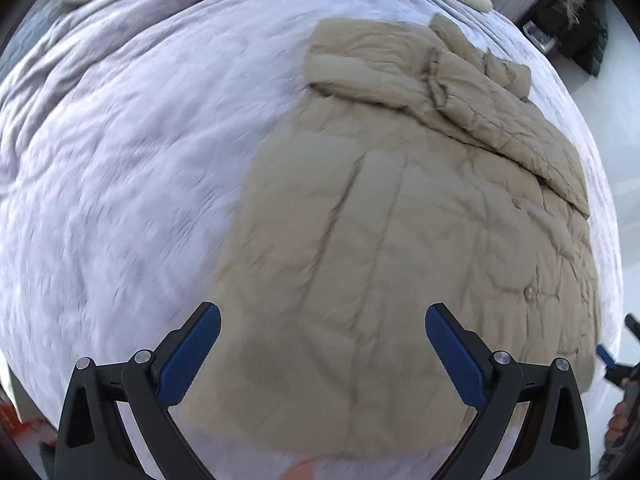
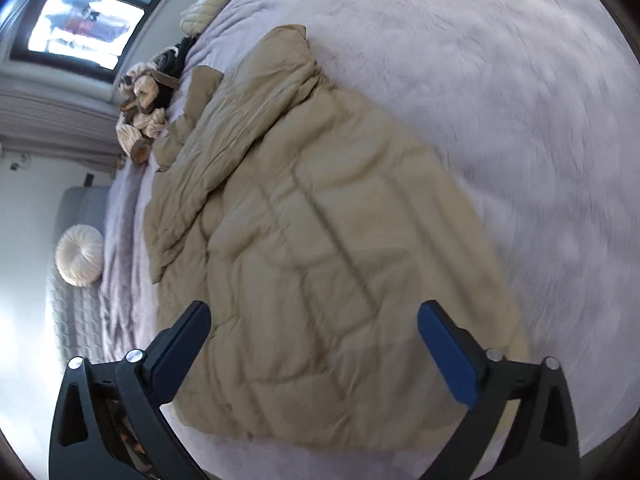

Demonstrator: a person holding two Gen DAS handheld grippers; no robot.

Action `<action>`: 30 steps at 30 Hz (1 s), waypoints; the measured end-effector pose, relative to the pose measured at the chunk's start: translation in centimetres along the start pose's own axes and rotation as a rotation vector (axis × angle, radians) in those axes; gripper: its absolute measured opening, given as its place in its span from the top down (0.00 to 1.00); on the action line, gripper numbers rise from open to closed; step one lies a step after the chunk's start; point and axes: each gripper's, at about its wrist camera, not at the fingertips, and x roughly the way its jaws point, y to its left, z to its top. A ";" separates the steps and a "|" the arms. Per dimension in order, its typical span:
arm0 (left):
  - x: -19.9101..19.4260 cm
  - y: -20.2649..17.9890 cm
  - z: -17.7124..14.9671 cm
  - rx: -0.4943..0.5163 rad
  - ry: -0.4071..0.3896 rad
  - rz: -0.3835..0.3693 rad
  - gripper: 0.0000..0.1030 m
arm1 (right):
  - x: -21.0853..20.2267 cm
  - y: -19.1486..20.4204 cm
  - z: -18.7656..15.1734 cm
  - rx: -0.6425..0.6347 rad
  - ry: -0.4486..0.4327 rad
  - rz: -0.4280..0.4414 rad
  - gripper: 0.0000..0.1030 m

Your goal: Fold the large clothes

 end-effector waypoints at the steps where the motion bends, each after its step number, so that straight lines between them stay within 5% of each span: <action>1: -0.3 0.8 -0.5 -0.021 0.000 0.004 0.01 | -0.1 0.0 -0.9 0.010 0.008 0.011 0.00; 5: -0.7 4.5 -2.9 -0.110 0.035 -0.030 0.01 | -0.3 -0.8 -3.6 0.076 0.062 0.072 0.00; 15: 2.6 6.9 -10.4 -0.373 0.189 -0.371 0.01 | -0.7 -5.9 -9.2 0.305 0.073 0.160 0.00; 21: 4.5 4.8 -9.4 -0.381 0.149 -0.438 0.01 | 1.2 -8.8 -10.3 0.451 0.032 0.259 0.00; 28: 5.9 4.2 -6.5 -0.389 0.108 -0.450 0.01 | 4.1 -8.9 -8.1 0.476 -0.006 0.350 0.00; 29: 6.1 4.1 -6.3 -0.393 0.107 -0.448 0.04 | 4.4 -8.7 -7.9 0.472 -0.011 0.348 0.00; 30: 6.0 4.1 -6.1 -0.398 0.102 -0.440 0.17 | 4.3 -8.6 -7.8 0.472 -0.016 0.348 0.00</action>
